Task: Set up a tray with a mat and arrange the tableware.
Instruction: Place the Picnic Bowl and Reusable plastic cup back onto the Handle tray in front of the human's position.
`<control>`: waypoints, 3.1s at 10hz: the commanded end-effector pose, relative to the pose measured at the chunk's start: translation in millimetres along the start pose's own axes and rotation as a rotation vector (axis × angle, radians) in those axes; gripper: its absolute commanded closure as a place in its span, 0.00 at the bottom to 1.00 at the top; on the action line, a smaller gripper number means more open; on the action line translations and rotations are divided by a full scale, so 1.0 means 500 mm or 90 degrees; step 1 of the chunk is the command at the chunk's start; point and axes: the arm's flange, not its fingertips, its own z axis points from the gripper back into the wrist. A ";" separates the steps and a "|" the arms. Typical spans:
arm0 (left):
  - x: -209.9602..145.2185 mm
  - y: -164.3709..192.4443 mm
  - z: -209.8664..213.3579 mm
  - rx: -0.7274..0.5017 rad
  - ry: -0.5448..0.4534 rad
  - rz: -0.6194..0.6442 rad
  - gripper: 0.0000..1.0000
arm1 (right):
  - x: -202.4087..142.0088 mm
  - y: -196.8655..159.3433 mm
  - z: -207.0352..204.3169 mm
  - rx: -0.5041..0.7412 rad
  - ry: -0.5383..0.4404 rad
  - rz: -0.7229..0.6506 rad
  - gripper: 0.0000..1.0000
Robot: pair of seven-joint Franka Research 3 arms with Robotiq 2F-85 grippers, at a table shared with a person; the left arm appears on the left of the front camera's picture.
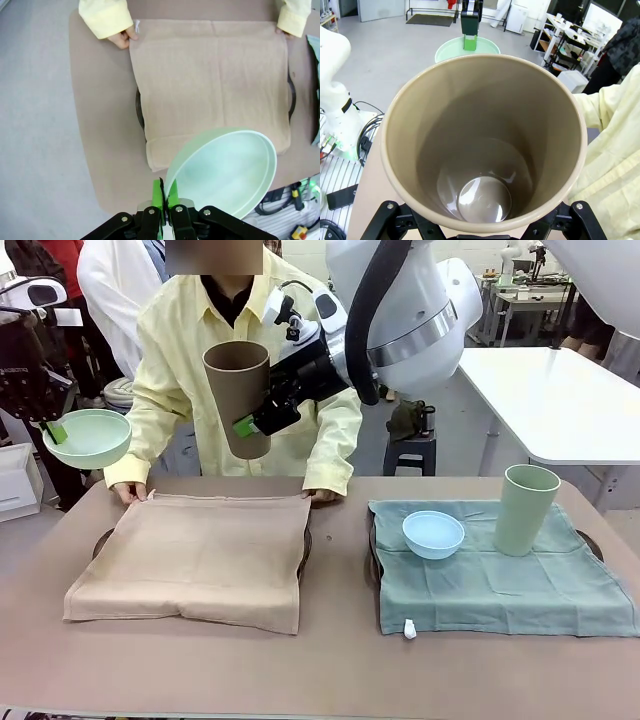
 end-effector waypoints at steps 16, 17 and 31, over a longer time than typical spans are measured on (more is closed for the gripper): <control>0.099 -0.018 -0.289 -0.109 0.081 -0.055 0.96 | -0.252 -0.091 -0.190 0.086 -0.073 -0.072 0.17; 0.100 -0.016 -0.313 -0.111 0.084 -0.050 0.96 | -0.263 -0.086 -0.205 0.096 -0.078 -0.074 0.17; 0.143 -0.022 -0.462 -0.109 0.081 -0.041 0.96 | -0.367 -0.079 -0.317 0.107 -0.016 -0.072 0.17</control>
